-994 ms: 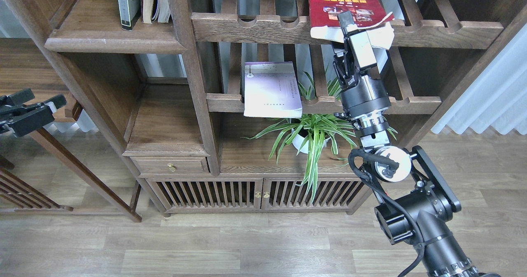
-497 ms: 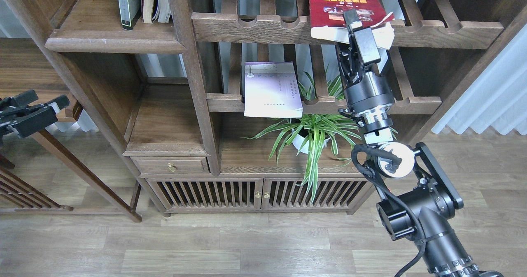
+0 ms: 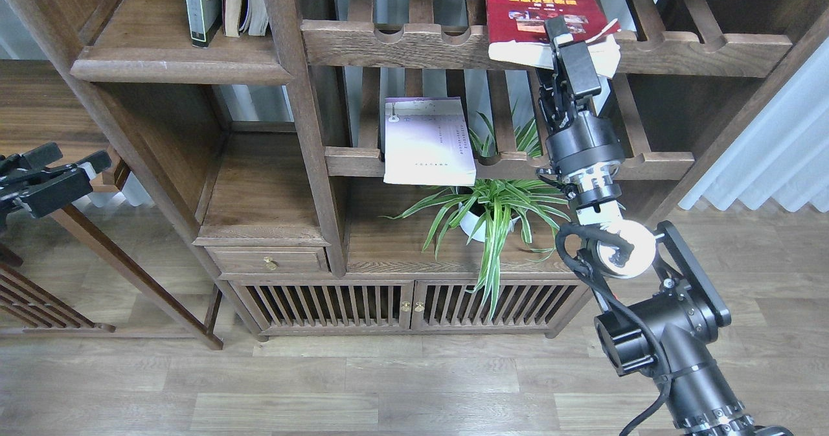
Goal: Organize books on shelf
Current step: 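Grip the red book and pull it down off the upper shelf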
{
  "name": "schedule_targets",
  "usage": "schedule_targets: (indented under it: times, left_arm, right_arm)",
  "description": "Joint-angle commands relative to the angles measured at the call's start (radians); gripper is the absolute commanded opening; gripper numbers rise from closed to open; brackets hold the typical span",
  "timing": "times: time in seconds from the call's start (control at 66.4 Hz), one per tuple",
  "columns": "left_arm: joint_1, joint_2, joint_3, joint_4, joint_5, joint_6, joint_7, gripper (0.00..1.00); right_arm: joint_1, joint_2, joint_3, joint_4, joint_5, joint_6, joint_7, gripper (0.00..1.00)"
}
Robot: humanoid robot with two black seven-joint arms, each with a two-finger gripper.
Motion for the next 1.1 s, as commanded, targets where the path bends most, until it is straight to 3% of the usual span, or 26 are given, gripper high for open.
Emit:
schedule_targets:
  times: [0.0,0.301,0.346,0.647,0.934,0.994,1.084]
  left_arm:
    - [0.0,0.0,-0.002,0.001,0.001,0.0,0.002,1.0]
    - [0.0,0.0,-0.002,-0.001,-0.001,0.0,0.003,0.99]
    - [0.0,0.0,-0.002,-0.002,-0.001,0.0,0.003,0.99]
    - [0.0,0.0,-0.002,-0.002,0.001,0.0,0.003,0.99]
    - [0.0,-0.012,-0.002,0.002,0.001,0.0,0.003,0.99]
    - [0.0,-0.032,-0.003,0.005,0.001,0.0,0.003,0.99]
    - [0.0,-0.054,-0.002,0.007,-0.001,0.0,0.002,1.0]
  right_arm:
    - [0.007,0.0,0.009,0.0,0.0,0.0,0.001,0.82]
    - [0.006,0.0,0.01,0.002,0.002,0.001,0.001,0.72]
    - [0.006,0.0,0.01,0.003,0.002,0.004,0.001,0.63]
    - [0.0,0.0,0.01,0.011,0.003,0.018,0.002,0.38]
    - [-0.082,0.0,0.003,0.011,0.003,0.234,-0.005,0.05]
    - [-0.108,0.0,-0.005,0.011,0.003,0.292,-0.01,0.04]
    - [-0.184,0.0,-0.034,0.022,0.003,0.292,-0.033,0.04]
